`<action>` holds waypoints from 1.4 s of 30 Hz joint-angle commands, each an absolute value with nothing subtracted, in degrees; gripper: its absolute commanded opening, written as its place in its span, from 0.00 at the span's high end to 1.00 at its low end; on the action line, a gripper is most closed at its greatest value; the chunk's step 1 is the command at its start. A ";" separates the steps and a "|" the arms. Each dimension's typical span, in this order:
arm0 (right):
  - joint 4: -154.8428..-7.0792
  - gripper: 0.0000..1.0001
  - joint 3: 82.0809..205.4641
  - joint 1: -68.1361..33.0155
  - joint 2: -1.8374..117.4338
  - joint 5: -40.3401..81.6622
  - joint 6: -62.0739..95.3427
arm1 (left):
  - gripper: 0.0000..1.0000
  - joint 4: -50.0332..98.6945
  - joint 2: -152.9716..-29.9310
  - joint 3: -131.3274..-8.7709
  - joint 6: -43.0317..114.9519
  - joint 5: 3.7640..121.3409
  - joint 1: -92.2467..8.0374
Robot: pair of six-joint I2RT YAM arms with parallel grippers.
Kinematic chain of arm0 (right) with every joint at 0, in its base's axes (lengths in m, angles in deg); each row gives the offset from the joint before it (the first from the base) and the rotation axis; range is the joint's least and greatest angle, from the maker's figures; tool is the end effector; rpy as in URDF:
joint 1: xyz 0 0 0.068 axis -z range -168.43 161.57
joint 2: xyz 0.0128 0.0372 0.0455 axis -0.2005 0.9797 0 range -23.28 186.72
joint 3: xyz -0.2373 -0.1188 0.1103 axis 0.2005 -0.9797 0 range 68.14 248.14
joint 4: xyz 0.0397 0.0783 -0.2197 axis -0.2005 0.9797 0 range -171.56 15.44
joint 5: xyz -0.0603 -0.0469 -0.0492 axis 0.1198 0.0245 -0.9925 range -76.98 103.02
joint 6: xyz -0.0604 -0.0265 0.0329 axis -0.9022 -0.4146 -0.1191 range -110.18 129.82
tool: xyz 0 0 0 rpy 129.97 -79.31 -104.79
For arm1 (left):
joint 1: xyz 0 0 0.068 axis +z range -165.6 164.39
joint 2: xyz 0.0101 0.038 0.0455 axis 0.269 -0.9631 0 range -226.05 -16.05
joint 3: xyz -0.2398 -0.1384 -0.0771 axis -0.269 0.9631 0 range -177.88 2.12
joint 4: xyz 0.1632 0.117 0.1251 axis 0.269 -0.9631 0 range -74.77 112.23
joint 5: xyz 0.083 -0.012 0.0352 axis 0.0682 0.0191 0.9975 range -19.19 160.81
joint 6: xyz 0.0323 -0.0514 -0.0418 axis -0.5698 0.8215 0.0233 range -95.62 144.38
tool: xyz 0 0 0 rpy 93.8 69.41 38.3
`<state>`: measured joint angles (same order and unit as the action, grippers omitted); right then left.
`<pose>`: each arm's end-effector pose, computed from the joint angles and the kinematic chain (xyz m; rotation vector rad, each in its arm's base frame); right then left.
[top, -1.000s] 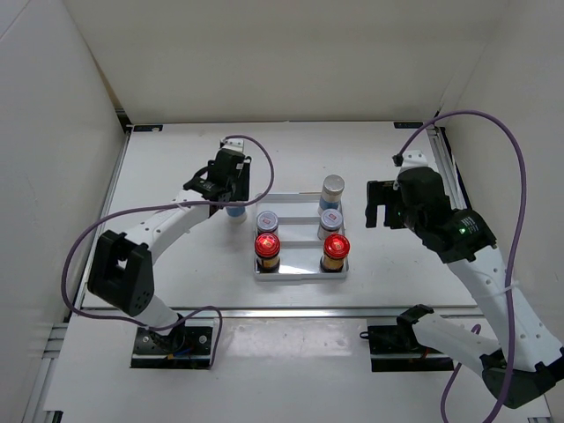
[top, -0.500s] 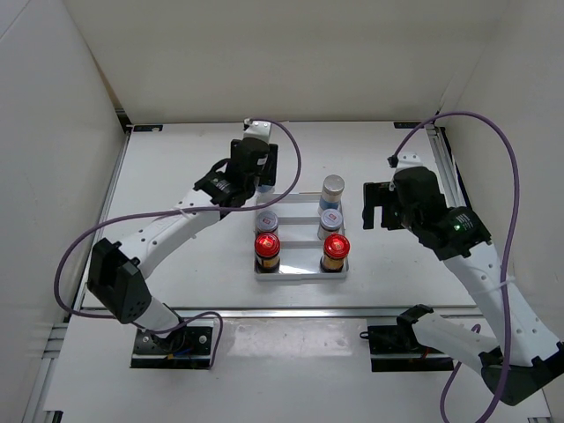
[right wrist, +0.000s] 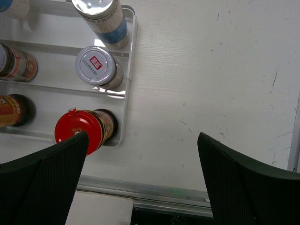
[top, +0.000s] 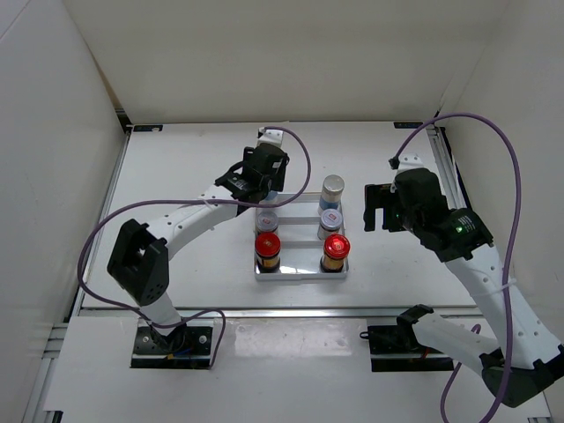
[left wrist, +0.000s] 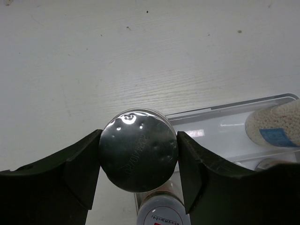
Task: Organize the condiment bottles
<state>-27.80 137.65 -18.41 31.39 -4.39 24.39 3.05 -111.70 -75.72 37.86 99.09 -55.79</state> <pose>0.1456 0.0627 0.3716 -0.1359 2.2108 0.0870 0.3062 -0.2205 0.3044 0.2298 2.1169 -0.0007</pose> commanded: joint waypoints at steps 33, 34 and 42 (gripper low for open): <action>-28.56 0.00 136.96 -18.32 32.09 -3.94 24.23 | 0.82 1.57 -105.70 -71.88 43.63 94.54 -57.35; -28.56 0.00 136.96 -18.32 32.09 -3.94 24.23 | 0.82 1.57 -105.69 -71.88 43.63 94.54 -57.88; -28.56 0.00 136.96 -18.32 32.09 -3.42 24.23 | 0.78 0.96 -107.27 -72.67 43.36 95.69 -58.41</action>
<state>-27.65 137.00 -18.41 32.22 -3.86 24.39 0.36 -109.17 -71.40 42.93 95.83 -58.11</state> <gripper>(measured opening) 0.998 0.701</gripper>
